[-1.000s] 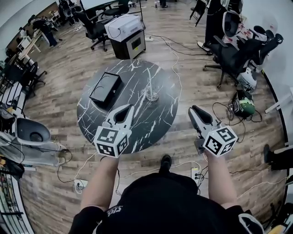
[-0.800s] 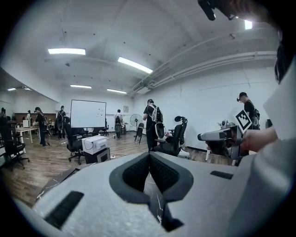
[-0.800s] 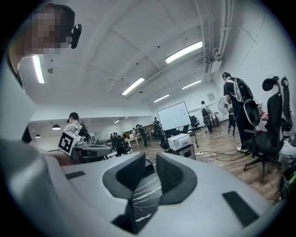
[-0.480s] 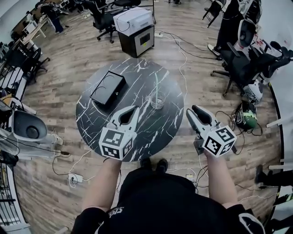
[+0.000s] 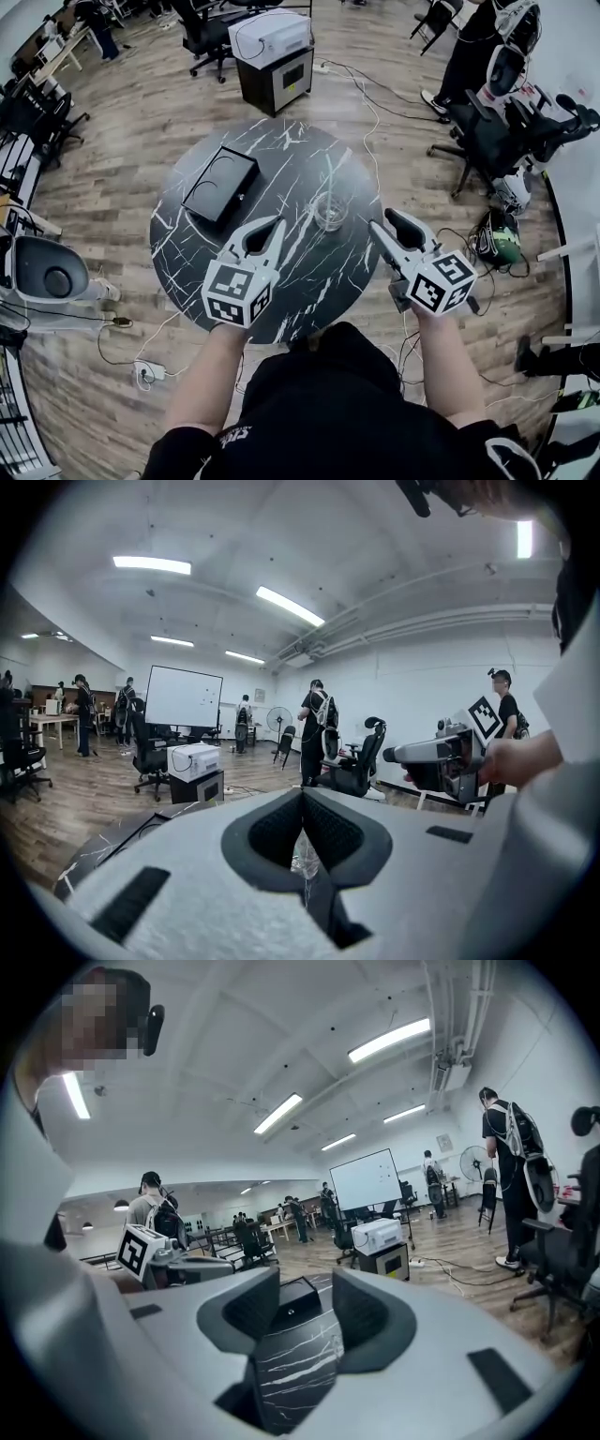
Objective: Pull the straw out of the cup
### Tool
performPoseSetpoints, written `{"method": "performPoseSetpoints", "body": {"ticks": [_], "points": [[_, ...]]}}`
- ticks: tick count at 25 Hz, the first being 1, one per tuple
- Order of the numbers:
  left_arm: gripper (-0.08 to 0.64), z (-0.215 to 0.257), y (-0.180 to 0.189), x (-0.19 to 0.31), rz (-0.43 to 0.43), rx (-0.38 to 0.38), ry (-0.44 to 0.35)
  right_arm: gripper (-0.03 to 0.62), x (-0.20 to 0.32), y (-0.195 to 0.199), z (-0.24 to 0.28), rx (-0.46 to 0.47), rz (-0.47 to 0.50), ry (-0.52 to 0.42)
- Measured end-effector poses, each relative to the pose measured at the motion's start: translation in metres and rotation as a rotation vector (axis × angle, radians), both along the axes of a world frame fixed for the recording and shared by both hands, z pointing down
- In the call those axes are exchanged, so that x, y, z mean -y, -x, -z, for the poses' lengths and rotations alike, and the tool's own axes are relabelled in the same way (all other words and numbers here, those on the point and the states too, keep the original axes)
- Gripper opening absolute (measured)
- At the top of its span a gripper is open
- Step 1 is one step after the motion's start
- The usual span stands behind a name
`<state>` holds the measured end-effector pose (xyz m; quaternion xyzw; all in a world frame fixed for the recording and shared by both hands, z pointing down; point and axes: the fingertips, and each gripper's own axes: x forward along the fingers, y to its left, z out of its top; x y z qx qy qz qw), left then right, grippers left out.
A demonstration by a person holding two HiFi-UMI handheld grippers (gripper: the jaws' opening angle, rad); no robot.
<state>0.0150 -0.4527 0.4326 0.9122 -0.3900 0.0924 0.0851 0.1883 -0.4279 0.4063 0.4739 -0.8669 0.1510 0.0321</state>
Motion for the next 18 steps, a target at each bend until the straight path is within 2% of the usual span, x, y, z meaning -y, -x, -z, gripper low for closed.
{"method": "performPoseSetpoints", "body": {"ticks": [6, 18], "points": [[0.009, -0.019, -0.007, 0.018, -0.026, 0.007, 0.040, 0.186, 0.028, 0.010, -0.026, -0.028, 0.021, 0.036], [0.011, -0.064, -0.037, 0.073, 0.006, 0.000, 0.109, 0.226, 0.097, 0.013, -0.104, -0.027, 0.107, 0.153]]}}
